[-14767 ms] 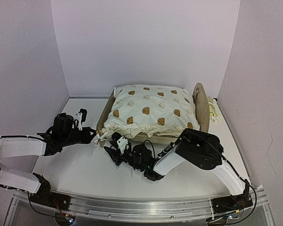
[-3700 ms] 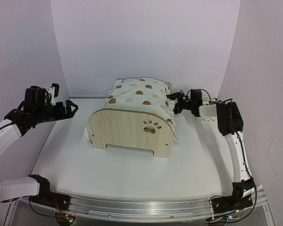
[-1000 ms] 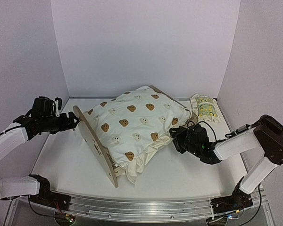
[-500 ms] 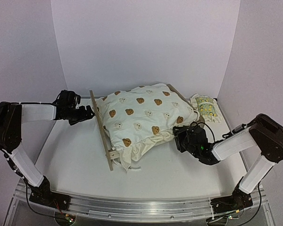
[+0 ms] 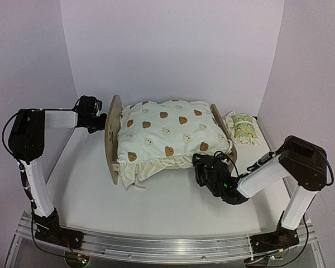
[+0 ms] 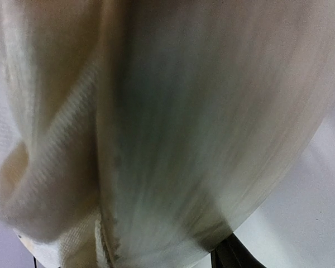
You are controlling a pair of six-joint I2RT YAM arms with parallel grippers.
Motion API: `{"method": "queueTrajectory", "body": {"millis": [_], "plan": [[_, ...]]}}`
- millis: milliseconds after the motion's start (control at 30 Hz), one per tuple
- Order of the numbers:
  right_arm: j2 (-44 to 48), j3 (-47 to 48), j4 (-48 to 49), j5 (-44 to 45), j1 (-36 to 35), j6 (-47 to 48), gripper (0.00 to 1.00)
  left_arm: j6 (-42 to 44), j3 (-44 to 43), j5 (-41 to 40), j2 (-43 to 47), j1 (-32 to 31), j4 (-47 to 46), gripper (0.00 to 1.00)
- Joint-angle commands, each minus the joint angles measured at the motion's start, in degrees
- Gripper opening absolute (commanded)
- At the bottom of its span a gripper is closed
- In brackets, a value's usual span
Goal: Set up the pet bed
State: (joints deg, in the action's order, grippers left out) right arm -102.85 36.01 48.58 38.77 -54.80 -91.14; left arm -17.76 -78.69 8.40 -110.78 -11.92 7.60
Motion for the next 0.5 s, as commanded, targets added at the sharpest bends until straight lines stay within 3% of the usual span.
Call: {"method": "queueTrajectory", "body": {"millis": [0, 167, 333, 467], "plan": [[-3.47, -0.35, -14.03, -11.82, -6.27, 21.27, 0.26, 1.78, -1.96, 4.88, 1.17, -3.91, -0.53, 0.95], [0.77, -1.81, -15.63, -11.81, -6.33, 27.34, 0.53, 2.74, 1.3, 1.92, 5.35, -3.95, 0.42, 0.96], [8.87, -1.05, -24.89, -12.14, -6.29, 34.99, 0.75, 3.44, 5.0, 0.02, 10.43, -3.91, 1.51, 0.97], [14.92, -0.73, -33.38, -12.79, -6.38, 39.14, 0.84, 4.14, 7.67, -1.5, 14.33, -3.93, 2.39, 0.98]]}}
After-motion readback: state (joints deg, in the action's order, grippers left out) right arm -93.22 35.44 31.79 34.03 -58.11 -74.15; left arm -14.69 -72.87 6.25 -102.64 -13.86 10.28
